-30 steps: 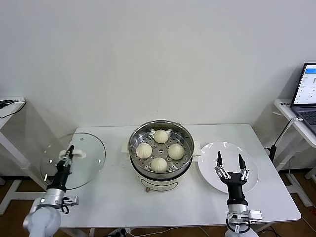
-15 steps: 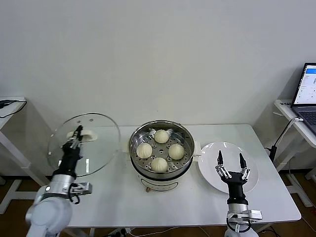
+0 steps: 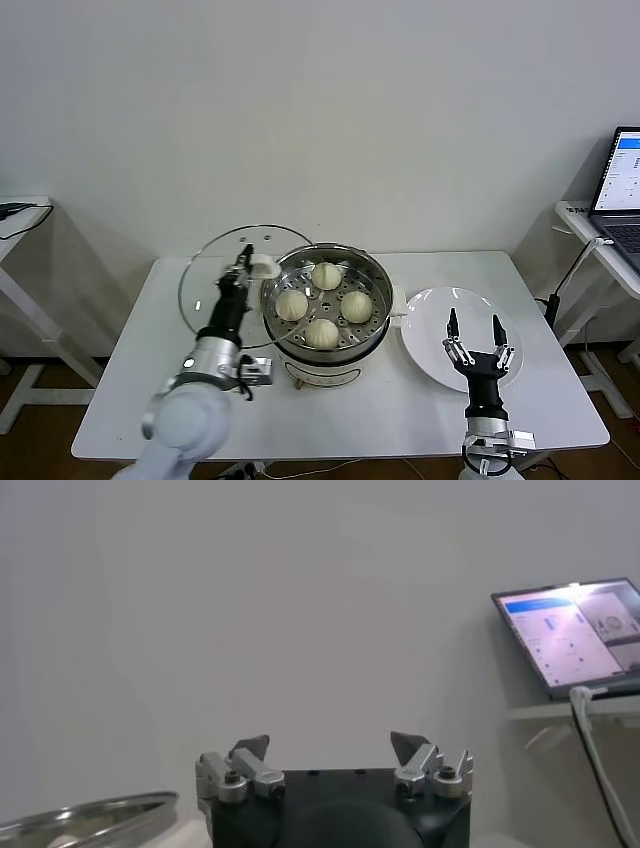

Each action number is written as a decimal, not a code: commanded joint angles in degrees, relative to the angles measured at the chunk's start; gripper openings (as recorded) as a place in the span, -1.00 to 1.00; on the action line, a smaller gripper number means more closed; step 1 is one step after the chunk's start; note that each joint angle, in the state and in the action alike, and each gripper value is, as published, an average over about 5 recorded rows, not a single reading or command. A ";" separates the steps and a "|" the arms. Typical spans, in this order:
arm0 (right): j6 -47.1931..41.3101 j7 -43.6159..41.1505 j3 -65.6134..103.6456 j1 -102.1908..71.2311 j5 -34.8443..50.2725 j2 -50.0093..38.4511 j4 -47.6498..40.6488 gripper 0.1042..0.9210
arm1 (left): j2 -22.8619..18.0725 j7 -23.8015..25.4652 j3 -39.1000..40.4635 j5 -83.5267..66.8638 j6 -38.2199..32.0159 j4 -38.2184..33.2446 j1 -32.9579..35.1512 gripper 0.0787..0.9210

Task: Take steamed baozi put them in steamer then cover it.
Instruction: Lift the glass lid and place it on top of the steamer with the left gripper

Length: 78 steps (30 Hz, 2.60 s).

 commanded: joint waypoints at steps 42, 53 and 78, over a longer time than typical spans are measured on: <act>0.82 0.00 -0.33 0.87 -2.70 0.97 -3.11 0.76 | -21.18 1.49 12.91 16.87 7.05 21.70 -9.20 -0.74; 0.79 0.05 -0.56 1.12 -2.85 0.98 -3.47 0.76 | -22.07 0.64 12.58 17.66 6.77 22.36 -8.53 -0.74; 0.86 -0.07 -1.09 1.58 -3.01 0.73 -4.13 0.76 | -22.38 -0.37 11.75 19.43 5.53 23.48 -7.51 -0.74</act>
